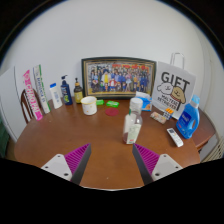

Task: Pour water

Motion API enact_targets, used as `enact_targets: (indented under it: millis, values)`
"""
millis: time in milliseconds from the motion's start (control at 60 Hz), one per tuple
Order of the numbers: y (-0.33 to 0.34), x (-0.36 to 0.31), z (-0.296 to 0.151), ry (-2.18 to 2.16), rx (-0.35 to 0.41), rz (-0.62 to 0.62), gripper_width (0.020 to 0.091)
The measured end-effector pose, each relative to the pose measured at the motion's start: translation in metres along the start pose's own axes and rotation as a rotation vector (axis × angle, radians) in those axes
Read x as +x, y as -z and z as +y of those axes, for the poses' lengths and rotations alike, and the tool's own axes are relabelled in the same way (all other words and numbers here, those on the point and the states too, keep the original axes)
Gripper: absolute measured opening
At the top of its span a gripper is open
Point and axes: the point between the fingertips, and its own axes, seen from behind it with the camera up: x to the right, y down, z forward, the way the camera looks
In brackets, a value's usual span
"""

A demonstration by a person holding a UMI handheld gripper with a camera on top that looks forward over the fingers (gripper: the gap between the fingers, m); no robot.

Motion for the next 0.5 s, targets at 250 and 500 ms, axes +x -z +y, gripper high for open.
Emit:
enact_targets:
  millis: [250, 500]
  values:
    - [-0.086, 0.086, -0.003, -0.050, 0.096, 0.020, 0.0856]
    - [-0.171, 0.085, -0.026, 0.032, 0.184, -0.055, 0.0850]
